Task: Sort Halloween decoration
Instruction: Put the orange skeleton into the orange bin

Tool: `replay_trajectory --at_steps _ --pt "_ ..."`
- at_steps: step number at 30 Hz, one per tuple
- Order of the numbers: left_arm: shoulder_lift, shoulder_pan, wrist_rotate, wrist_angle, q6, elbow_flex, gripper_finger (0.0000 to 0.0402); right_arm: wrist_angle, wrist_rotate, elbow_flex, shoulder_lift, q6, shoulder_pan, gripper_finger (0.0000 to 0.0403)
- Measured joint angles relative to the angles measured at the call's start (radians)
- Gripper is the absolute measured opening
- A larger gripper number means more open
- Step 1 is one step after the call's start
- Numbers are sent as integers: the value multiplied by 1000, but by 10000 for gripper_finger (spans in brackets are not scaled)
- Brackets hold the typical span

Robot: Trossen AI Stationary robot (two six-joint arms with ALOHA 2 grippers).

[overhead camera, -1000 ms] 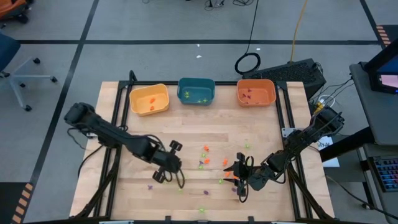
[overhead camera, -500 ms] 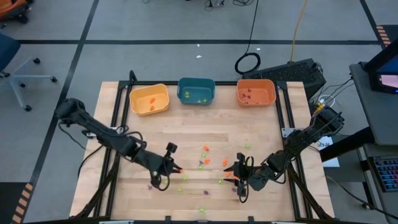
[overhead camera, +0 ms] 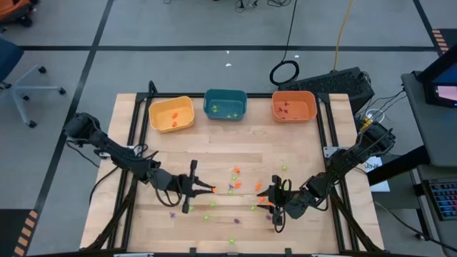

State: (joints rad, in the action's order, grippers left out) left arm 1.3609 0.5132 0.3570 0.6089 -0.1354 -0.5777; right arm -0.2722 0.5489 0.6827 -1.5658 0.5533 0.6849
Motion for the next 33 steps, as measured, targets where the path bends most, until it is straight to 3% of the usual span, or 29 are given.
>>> replay_trajectory --at_steps 20,33 --pt "0 -1 1 4 23 2 20 0 5 0 0 -17 0 171" --pt "0 -3 0 -1 -90 2 20 0 6 0 0 -27 0 171"
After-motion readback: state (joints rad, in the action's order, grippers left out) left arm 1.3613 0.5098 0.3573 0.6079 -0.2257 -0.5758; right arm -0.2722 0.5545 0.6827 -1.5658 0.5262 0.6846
